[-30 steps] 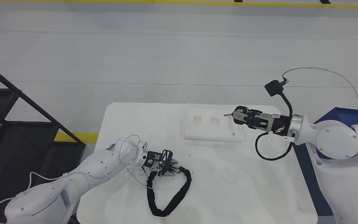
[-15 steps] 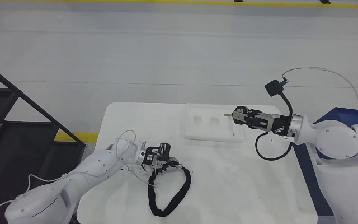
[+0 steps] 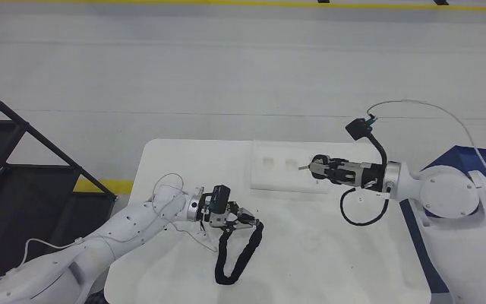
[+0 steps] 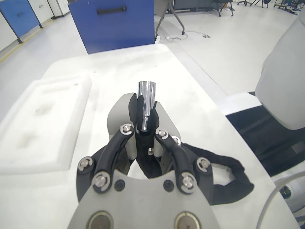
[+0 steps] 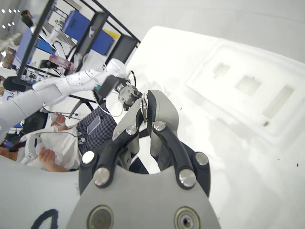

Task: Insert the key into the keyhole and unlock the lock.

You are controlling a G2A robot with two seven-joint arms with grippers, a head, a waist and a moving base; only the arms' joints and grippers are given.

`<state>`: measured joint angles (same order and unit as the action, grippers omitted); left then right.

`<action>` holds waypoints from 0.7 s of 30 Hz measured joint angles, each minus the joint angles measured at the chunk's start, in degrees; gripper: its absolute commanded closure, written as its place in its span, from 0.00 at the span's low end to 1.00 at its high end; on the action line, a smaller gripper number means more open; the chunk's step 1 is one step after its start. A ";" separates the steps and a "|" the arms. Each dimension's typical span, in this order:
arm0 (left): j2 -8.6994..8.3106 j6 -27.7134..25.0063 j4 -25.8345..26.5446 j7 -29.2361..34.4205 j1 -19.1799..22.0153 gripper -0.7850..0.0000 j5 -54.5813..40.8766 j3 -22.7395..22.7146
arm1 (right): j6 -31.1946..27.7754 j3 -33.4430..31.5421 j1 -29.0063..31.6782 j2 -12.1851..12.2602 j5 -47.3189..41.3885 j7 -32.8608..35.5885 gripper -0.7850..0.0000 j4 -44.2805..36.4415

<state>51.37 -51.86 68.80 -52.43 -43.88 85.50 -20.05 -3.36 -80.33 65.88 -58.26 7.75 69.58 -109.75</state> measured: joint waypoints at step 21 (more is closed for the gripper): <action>0.68 6.07 7.05 -6.07 5.41 1.00 -10.53 4.40 | 6.06 2.95 -1.55 1.19 -0.53 6.17 1.00 -11.62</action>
<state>52.04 -45.80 75.86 -58.50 -38.47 74.97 -15.65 2.70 -77.38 64.34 -57.07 7.23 75.75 -121.37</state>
